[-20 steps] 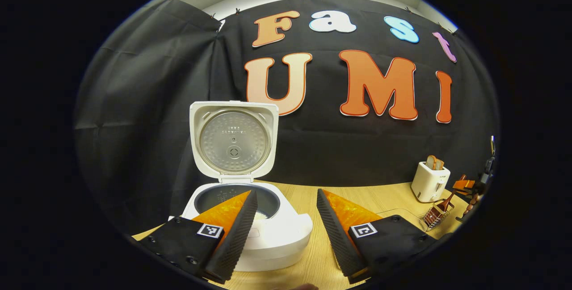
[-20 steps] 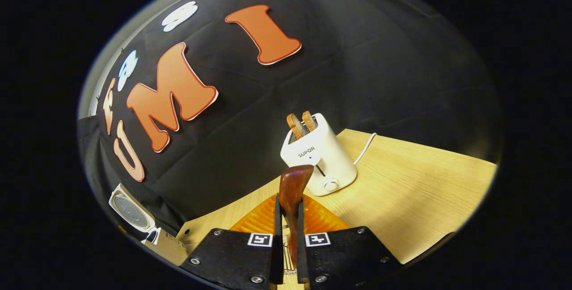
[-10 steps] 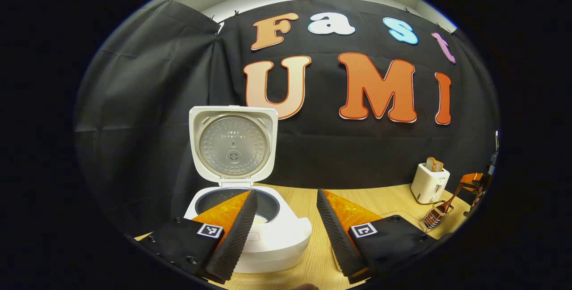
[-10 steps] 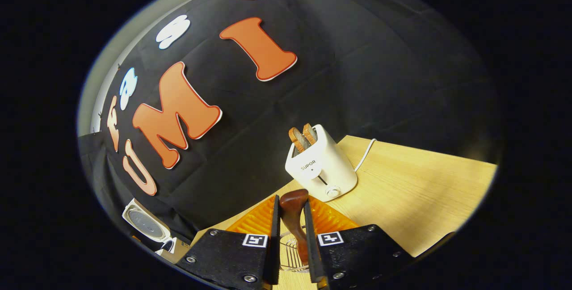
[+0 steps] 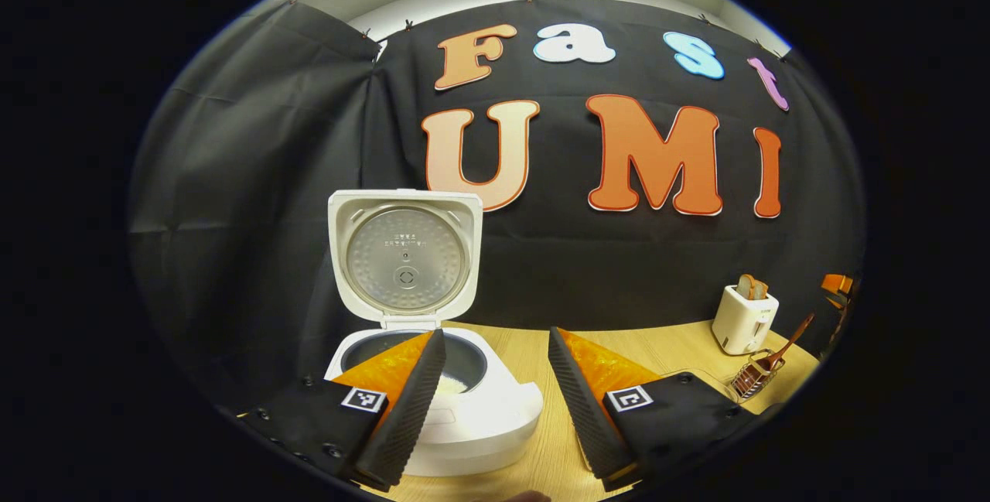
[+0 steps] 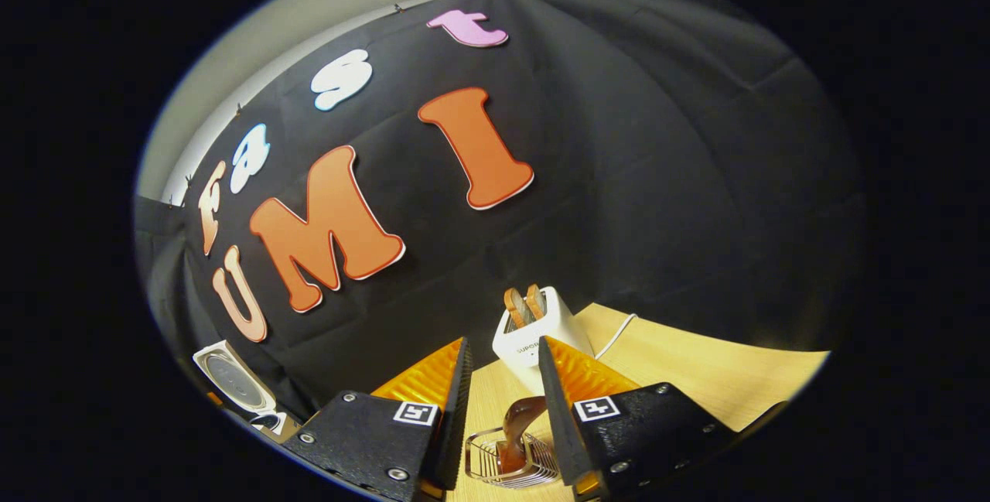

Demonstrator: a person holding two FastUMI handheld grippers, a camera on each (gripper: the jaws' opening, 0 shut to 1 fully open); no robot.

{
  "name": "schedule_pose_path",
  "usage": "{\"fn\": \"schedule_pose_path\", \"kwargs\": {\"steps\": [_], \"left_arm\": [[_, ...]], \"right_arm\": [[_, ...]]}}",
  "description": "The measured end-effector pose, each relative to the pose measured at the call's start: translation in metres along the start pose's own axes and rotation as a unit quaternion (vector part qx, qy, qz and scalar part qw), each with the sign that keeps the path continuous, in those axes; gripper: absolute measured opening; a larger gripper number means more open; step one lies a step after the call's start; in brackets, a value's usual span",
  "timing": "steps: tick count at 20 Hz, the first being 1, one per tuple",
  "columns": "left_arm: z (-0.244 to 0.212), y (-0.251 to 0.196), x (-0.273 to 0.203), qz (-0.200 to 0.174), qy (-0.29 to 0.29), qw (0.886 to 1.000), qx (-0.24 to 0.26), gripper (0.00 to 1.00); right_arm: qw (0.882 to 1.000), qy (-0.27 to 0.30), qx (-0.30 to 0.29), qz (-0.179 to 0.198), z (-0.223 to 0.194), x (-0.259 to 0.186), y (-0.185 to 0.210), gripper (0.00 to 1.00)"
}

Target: Close the left gripper, press the button to open the rice cooker; take a wooden spoon from the chopstick holder with the right hand, scoop a spoonful of rice and pour it into the rice cooker, then put the wooden spoon back into the chopstick holder.

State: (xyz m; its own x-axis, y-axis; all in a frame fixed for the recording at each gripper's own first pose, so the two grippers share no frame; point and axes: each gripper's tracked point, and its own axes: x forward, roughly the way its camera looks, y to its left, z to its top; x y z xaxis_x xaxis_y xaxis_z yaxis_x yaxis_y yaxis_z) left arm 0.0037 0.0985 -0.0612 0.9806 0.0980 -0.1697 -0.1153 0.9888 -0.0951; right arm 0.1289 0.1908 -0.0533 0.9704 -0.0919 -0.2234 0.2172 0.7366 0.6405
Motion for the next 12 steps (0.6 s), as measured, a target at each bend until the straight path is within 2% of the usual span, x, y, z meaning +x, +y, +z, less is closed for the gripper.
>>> {"fn": "schedule_pose_path", "kwargs": {"steps": [2, 3, 4, 7, 12], "left_arm": [[0.004, 0.002, 0.002, 0.004, 0.008, 1.000, -0.006, 0.88], [0.007, 0.005, 0.006, 0.006, 0.011, 1.000, -0.007, 0.90], [0.012, 0.009, 0.009, 0.009, 0.012, 1.000, -0.008, 1.00], [0.027, 0.024, 0.020, 0.029, 0.015, 0.999, 0.003, 1.00], [0.057, 0.053, 0.040, 0.062, 0.015, 0.998, 0.025, 1.00]], "right_arm": [[1.000, -0.005, -0.012, -0.001, 0.007, -0.005, 0.001, 0.58], [1.000, -0.003, -0.024, -0.002, 0.009, -0.008, 0.003, 0.54], [0.999, -0.003, -0.037, 0.001, 0.011, -0.011, 0.006, 0.68], [0.998, -0.011, -0.067, 0.012, 0.025, -0.022, 0.018, 0.80], [0.993, -0.027, -0.113, 0.026, 0.043, -0.037, 0.036, 0.89]]}}
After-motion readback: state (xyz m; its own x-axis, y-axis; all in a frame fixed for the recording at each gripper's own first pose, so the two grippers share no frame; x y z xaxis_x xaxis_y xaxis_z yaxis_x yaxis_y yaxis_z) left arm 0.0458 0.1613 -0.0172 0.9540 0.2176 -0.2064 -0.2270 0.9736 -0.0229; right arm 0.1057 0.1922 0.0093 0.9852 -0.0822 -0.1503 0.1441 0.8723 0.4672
